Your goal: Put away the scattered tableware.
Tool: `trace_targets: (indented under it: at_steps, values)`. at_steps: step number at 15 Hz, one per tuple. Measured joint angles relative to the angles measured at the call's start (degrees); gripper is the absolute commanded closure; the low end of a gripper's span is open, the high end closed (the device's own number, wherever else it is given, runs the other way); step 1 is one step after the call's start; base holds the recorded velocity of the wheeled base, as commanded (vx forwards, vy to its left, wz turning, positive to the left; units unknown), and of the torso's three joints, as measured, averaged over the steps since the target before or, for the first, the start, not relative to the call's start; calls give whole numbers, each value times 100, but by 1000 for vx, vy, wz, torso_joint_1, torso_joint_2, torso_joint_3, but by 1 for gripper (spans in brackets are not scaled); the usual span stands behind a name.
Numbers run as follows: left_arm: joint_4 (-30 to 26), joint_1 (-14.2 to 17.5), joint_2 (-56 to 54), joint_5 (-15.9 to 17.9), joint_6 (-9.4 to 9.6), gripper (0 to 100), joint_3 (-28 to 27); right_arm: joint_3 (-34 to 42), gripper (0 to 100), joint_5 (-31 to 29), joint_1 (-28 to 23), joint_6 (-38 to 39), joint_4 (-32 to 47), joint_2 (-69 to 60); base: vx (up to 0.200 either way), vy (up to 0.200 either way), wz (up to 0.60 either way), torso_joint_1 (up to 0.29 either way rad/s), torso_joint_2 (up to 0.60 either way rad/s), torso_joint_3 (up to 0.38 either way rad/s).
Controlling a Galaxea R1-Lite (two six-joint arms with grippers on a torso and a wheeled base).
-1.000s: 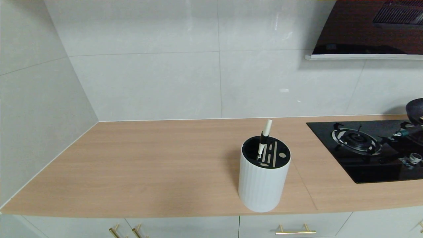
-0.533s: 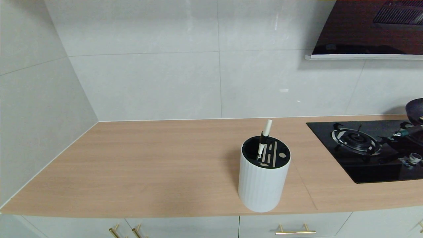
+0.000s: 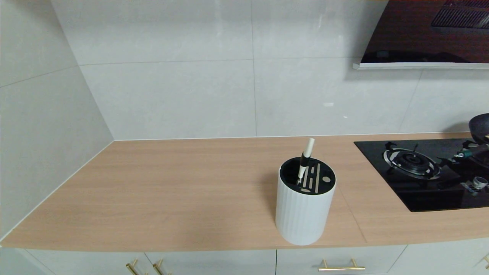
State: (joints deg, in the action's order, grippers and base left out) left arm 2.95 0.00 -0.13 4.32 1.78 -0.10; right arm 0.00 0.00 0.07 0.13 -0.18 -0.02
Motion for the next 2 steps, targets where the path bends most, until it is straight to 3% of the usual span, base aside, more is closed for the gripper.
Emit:
trace_targets:
  at_steps: [2]
  values:
    - [0,0,0,0,-9,0,0,0,0,2,0,-9,7,0,0,0,0,0,0,0]
